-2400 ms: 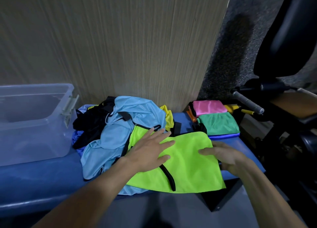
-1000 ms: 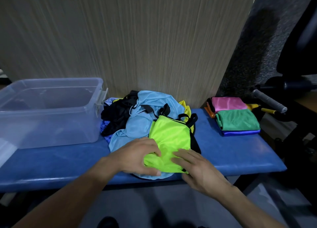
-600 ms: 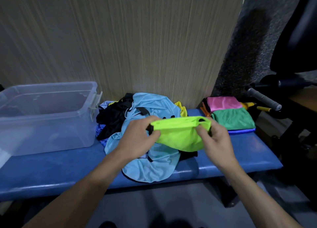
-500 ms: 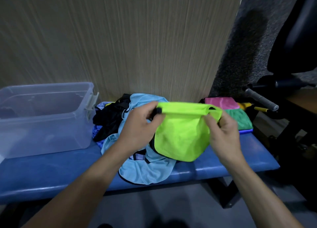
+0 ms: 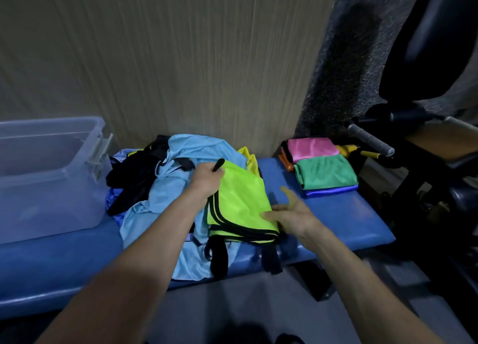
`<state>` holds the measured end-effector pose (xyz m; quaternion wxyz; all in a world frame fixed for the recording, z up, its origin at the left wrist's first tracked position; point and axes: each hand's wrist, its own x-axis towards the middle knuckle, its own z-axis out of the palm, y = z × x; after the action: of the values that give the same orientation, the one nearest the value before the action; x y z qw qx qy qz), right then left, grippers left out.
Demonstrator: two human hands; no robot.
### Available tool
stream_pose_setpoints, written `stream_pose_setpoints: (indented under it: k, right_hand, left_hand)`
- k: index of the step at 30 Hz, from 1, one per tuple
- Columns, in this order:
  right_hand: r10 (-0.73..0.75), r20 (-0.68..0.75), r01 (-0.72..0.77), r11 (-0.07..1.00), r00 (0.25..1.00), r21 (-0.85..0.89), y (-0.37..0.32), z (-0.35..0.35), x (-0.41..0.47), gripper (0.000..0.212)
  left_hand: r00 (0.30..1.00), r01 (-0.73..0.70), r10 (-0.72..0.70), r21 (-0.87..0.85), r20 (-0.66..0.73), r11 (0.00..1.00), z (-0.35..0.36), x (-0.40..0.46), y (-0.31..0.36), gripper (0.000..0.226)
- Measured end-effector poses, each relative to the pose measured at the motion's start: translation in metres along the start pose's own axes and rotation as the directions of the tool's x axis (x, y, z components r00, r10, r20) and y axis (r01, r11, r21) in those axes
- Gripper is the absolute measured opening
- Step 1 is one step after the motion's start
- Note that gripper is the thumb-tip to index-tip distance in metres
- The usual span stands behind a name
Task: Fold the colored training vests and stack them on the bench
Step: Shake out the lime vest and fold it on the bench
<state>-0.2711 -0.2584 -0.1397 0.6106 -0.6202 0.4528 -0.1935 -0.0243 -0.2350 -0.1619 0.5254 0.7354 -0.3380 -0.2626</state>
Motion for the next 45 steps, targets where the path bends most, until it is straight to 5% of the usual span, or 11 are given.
stream_pose_setpoints:
  k: [3,5,7,9,12,15,18,25,31,40,45]
  right_hand:
    - [-0.132,-0.062,0.114,0.965,0.989,-0.238,0.004,-0.011,0.008,0.077]
    - [-0.151,-0.062,0.119,0.924,0.987,-0.364,0.009,-0.02,0.007,0.057]
    - [-0.168,-0.031,0.136,0.878,0.985,-0.458,0.011,-0.027,-0.005,0.045]
    - [-0.216,0.056,0.211,0.813,0.975,-0.543,0.007,-0.03,-0.024,0.045]
    - [-0.266,0.274,0.381,0.674,0.924,-0.632,0.004,-0.026,-0.055,0.05]
    - [-0.279,0.376,0.464,0.406,0.883,-0.787,0.008,-0.017,-0.072,0.066]
    - [-0.359,0.392,0.453,0.102,0.847,-0.886,0.026,-0.007,-0.071,0.063]
    - [-0.538,0.381,0.38,-0.117,0.752,-0.917,0.063,-0.006,-0.065,0.057]
    - [-0.617,0.405,0.401,-0.153,0.675,-0.903,0.082,-0.009,-0.064,0.079]
    - [-0.71,0.412,0.434,-0.165,0.572,-0.886,0.073,-0.005,-0.067,0.037]
    - [-0.609,0.292,0.362,-0.009,0.738,-0.932,0.026,0.004,-0.063,0.03]
  left_hand:
    - [0.996,-0.027,0.036,0.099,-0.086,0.995,-0.003,-0.005,0.016,0.032]
    - [0.986,-0.105,0.144,0.362,-0.082,0.926,-0.005,-0.02,0.032,0.046]
    - [0.934,-0.282,0.357,0.575,-0.019,0.768,-0.007,-0.039,0.042,0.051]
    - [0.848,-0.507,0.505,0.524,0.161,0.684,-0.008,-0.058,0.049,0.036]
    - [0.709,-0.688,0.468,0.375,0.527,0.621,0.0,-0.087,0.049,0.02]
    - [0.573,-0.794,0.354,0.393,0.739,0.465,0.007,-0.107,0.037,0.029]
    - [0.579,-0.791,0.266,0.451,0.771,0.415,0.003,-0.111,0.023,0.037]
    - [0.585,-0.795,0.247,0.485,0.773,0.365,0.001,-0.12,0.009,0.043]
    - [0.588,-0.792,0.242,0.489,0.772,0.365,0.001,-0.123,0.008,0.049]
    - [0.586,-0.798,0.205,0.515,0.784,0.315,0.002,-0.122,0.009,0.046]
    - [0.587,-0.795,0.157,0.529,0.794,0.297,0.003,-0.125,0.014,0.031]
